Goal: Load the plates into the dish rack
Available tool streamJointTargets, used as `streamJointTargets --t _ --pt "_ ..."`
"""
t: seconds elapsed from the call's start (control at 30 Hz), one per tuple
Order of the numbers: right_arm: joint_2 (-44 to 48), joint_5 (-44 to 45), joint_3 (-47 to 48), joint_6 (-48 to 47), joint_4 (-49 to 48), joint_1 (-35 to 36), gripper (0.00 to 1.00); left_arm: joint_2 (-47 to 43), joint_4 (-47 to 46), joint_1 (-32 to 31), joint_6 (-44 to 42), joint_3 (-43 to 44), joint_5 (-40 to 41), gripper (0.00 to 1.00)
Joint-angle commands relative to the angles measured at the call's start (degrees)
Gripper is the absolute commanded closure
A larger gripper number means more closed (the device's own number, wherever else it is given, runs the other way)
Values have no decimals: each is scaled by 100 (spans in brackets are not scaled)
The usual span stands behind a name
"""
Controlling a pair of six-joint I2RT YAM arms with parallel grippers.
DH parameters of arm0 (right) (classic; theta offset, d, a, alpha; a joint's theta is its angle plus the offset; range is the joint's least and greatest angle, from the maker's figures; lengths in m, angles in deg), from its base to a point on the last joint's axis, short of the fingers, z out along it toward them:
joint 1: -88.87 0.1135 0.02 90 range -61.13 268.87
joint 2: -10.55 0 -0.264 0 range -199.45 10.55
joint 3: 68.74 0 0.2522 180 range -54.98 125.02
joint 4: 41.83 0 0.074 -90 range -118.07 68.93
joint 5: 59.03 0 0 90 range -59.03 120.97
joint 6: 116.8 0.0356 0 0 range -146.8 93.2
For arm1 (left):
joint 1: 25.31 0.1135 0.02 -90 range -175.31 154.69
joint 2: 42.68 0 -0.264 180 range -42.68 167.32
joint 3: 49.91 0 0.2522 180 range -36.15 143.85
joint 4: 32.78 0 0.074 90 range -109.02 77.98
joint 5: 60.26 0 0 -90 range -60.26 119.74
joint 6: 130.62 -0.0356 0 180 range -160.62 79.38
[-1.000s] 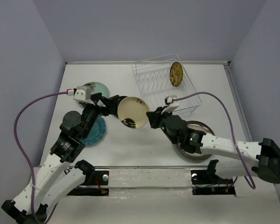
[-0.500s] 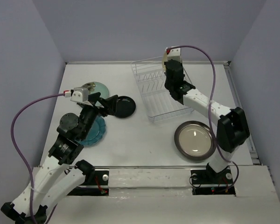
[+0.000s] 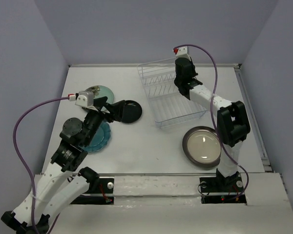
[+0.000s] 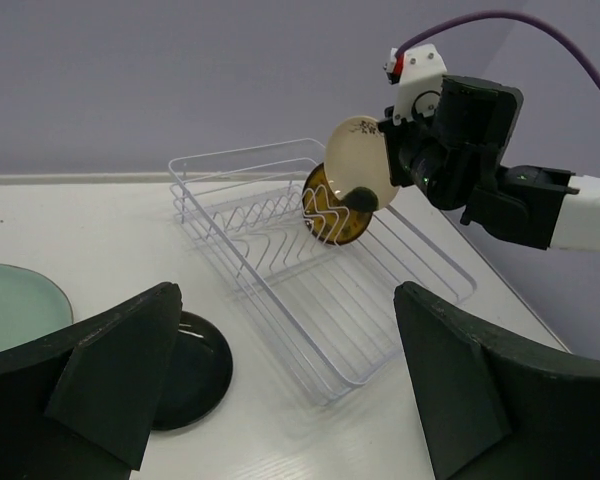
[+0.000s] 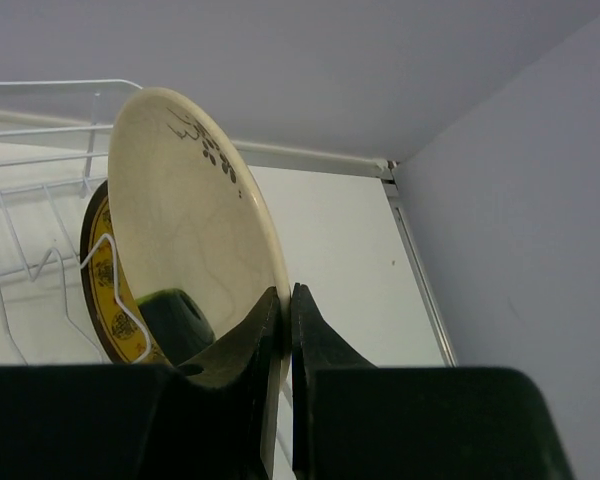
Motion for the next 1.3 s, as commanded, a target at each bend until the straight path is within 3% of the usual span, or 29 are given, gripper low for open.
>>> streamJointTargets --t 0.0,0.2,0.5,0.63,0.77,1.27 --pt "-3 -73 95 133 -212 -20 93 205 -250 -3 111 57 -515 1" --pt "-82 -83 165 213 -62 -20 93 812 -321 -3 630 153 -1851 1" --pt "102 -30 806 -402 -106 -20 93 1041 -565 -73 1533 -328 -2283 1" --pt "339 -152 711 -271 -36 -20 93 1268 -1040 -634 1956 -961 -1898 1" --pt "375 -267 447 19 79 -20 93 1935 -1488 -1732 2072 -1068 -1292 1" --pt "-319 -627 332 898 439 -20 93 4642 -2254 -2912 1975 -366 -402 1"
